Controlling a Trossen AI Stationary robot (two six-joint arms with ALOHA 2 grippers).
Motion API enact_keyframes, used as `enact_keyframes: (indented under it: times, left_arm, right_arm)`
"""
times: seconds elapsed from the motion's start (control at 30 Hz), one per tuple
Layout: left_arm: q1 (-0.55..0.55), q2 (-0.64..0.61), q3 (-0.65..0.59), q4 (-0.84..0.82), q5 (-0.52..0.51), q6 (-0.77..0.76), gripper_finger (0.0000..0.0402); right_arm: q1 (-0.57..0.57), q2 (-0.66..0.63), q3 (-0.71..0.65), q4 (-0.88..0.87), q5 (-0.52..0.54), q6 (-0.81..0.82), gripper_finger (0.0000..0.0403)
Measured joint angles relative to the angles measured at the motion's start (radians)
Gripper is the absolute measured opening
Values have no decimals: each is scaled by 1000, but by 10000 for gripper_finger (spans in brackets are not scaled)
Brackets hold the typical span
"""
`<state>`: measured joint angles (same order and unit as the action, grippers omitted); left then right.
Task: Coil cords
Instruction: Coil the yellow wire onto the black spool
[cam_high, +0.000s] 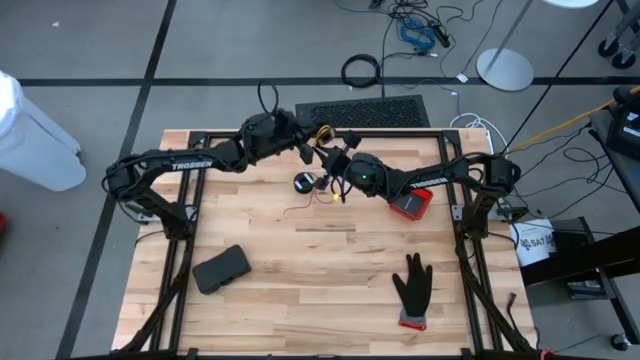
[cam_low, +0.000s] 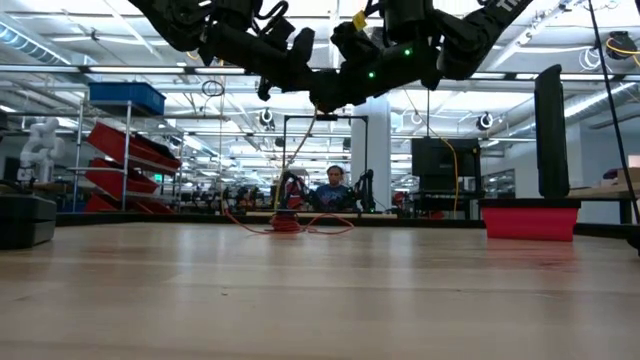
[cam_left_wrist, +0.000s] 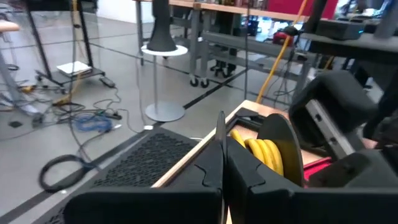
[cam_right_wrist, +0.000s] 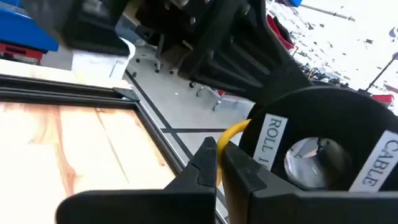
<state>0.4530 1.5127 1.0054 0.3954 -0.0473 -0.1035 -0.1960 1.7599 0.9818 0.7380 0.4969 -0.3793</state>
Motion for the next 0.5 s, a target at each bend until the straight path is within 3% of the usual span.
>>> enact_keyframes:
  times: [0.5]
  left_arm:
    - [5,-26,1,-4,99,-22,0]
  right_arm:
    - [-27,4,-15,-99,-56,55,55]
